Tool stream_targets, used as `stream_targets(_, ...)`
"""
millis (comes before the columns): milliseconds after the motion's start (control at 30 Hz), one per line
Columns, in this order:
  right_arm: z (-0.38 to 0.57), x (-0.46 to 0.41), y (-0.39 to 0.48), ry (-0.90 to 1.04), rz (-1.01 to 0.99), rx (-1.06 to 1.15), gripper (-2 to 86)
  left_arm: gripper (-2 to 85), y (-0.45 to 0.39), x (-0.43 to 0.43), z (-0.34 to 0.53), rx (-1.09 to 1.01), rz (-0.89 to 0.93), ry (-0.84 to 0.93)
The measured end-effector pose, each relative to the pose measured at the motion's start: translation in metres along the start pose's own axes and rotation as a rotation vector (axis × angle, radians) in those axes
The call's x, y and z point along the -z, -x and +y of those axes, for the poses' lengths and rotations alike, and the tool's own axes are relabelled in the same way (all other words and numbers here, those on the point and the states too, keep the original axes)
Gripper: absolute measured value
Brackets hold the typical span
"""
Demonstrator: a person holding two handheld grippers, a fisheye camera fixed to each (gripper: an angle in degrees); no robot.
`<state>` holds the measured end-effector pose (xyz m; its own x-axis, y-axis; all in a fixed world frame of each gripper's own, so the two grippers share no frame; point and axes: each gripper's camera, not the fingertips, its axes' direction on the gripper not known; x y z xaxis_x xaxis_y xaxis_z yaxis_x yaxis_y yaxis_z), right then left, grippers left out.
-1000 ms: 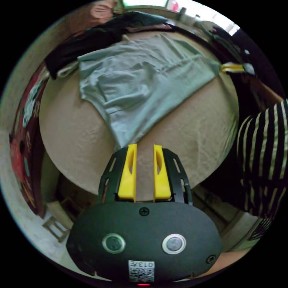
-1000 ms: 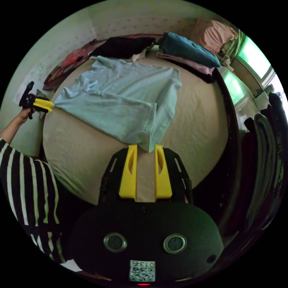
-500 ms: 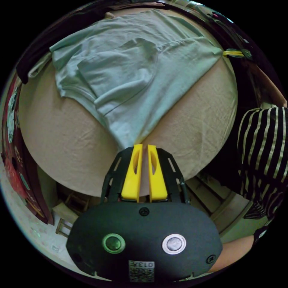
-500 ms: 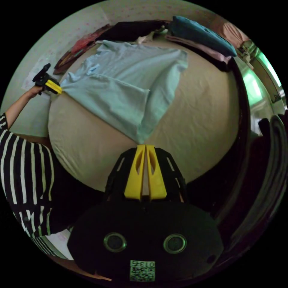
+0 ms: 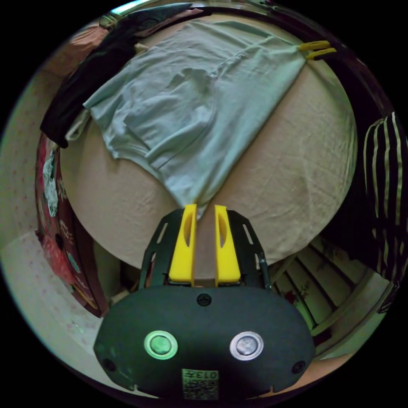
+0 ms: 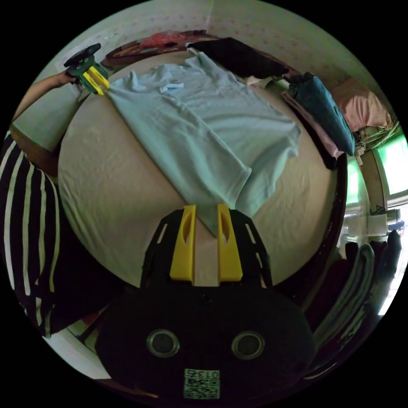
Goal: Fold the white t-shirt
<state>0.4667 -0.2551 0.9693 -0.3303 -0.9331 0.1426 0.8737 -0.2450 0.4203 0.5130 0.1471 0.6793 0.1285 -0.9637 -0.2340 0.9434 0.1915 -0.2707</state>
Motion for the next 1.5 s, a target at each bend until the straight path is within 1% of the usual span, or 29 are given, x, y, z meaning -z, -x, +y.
stream_targets(67, 0.001, -0.004, 0.001, 0.029, 0.006, 0.023, 7.9, 6.2, 0.005, -0.002, -0.006, -0.004, 0.019, 0.005)
stream_targets(200, 0.003, -0.004, 0.000, 0.005, -0.034, 0.046, 7.4, 5.1, 0.010, -0.008, -0.017, -0.032, 0.081, 0.031)
stream_targets(233, 0.003, -0.004, -0.001, 0.006, -0.053, 0.040, 6.7, 4.1, 0.010, -0.010, -0.021, -0.052, 0.094, 0.051)
stream_targets(333, -0.001, -0.002, -0.005, 0.014, -0.082, -0.018, 4.3, 1.6, 0.009, -0.011, -0.028, -0.090, 0.057, 0.070)
stream_targets(433, -0.006, 0.001, -0.004, 0.040, -0.105, -0.039, 3.0, 0.7, 0.016, -0.011, -0.038, -0.081, 0.104, 0.110)
stream_targets(567, -0.013, 0.006, 0.005, 0.062, -0.066, -0.010, 3.0, 0.2, 0.015, -0.006, -0.045, -0.108, 0.100, 0.139)
stream_targets(733, -0.011, 0.023, 0.020, 0.002, 0.003, 0.027, 6.6, 0.1, 0.015, 0.001, -0.046, -0.122, 0.066, 0.128)
stream_targets(1000, -0.019, 0.022, 0.029, 0.032, 0.014, 0.053, 7.1, 0.3, 0.012, -0.001, -0.051, -0.178, 0.016, 0.145)
stream_targets(1167, -0.033, 0.025, 0.021, 0.046, -0.038, -0.014, 3.8, 0.1, 0.031, 0.004, -0.047, -0.112, 0.098, 0.145)
stream_targets(1233, -0.042, 0.030, 0.016, 0.076, -0.077, -0.050, 3.1, 0.0, 0.035, 0.009, -0.046, -0.115, 0.100, 0.155)
stream_targets(1333, -0.052, 0.046, 0.017, 0.074, -0.055, -0.038, 2.6, -0.1, 0.038, 0.023, -0.038, -0.138, 0.111, 0.155)
stream_targets(1500, -0.058, 0.075, 0.021, 0.044, -0.048, -0.031, 2.2, -0.2, 0.044, 0.049, -0.010, -0.128, 0.187, 0.124)
